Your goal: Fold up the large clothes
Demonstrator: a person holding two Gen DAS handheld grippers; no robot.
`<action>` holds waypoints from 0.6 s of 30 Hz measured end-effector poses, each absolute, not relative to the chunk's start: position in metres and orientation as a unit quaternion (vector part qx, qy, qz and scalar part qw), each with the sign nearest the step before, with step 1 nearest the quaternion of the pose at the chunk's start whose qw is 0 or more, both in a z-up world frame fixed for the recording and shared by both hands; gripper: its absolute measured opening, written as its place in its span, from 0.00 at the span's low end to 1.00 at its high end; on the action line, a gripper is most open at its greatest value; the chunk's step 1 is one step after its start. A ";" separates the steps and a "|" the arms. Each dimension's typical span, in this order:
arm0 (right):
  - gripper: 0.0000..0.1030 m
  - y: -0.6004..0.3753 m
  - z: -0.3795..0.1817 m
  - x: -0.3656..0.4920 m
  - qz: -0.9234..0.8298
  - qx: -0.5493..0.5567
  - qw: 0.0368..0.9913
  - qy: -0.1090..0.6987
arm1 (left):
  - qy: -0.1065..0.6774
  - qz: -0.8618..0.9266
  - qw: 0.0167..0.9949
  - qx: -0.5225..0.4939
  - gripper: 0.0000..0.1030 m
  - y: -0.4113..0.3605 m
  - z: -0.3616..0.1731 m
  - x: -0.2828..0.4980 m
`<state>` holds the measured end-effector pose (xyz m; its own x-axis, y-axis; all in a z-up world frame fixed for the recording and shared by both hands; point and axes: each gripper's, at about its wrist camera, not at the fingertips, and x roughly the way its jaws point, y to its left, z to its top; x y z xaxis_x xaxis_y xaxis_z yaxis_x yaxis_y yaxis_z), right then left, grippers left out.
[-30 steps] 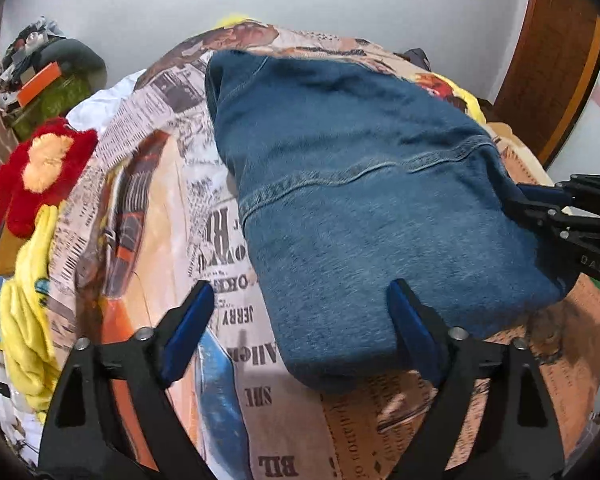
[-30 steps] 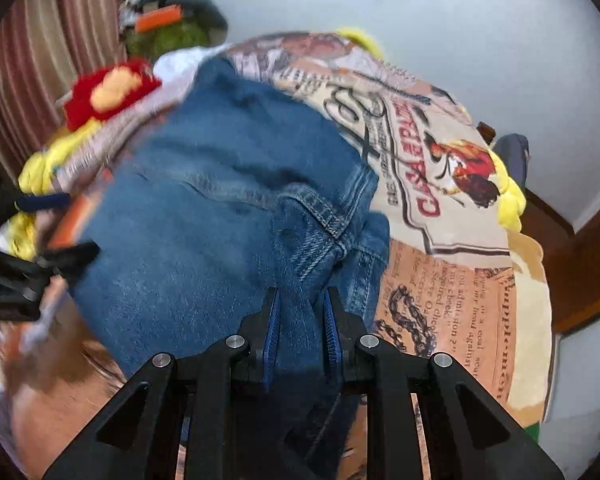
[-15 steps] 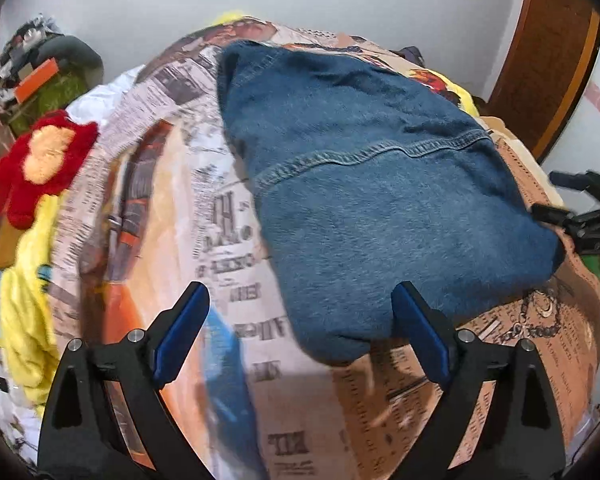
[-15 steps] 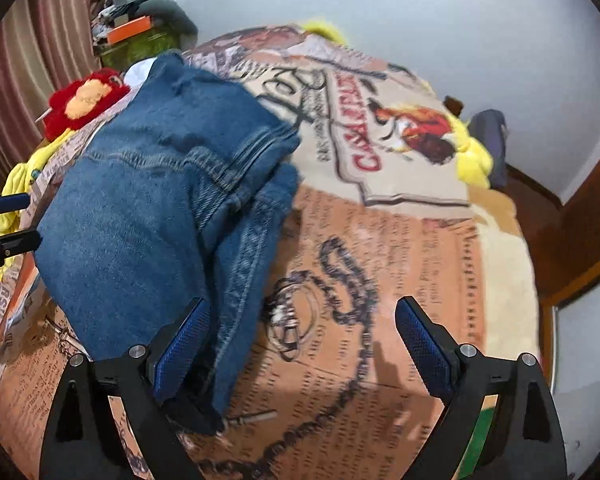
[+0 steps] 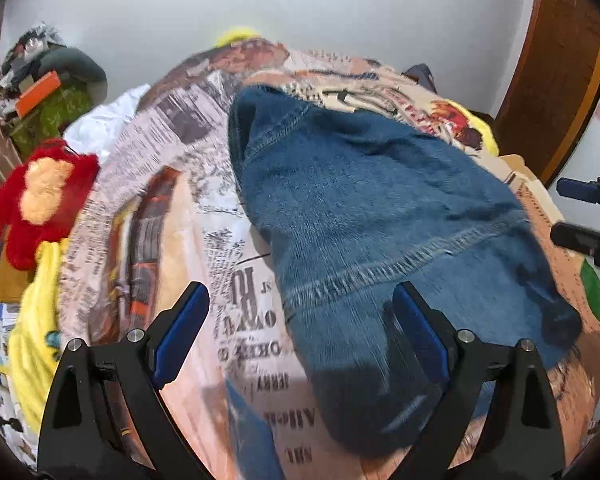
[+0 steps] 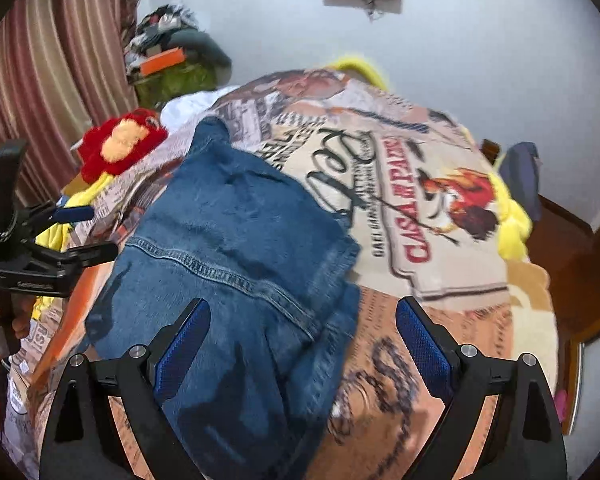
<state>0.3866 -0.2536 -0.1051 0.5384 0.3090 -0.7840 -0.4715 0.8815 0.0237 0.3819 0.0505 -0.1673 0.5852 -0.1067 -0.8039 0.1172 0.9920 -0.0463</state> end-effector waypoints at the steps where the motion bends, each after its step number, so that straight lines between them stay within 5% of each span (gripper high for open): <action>1: 0.90 -0.248 -0.111 0.393 0.227 -0.098 0.868 0.431 | 0.456 -0.065 0.888 0.003 0.91 0.050 -0.172 0.387; 12: 0.90 -0.264 -0.168 0.505 0.211 0.007 0.822 0.529 | 0.466 -0.085 0.880 -0.018 0.97 0.051 -0.194 0.471; 18: 0.90 -0.271 -0.162 0.529 0.185 0.009 0.836 0.517 | 0.456 -0.028 0.889 0.011 0.97 0.053 -0.190 0.504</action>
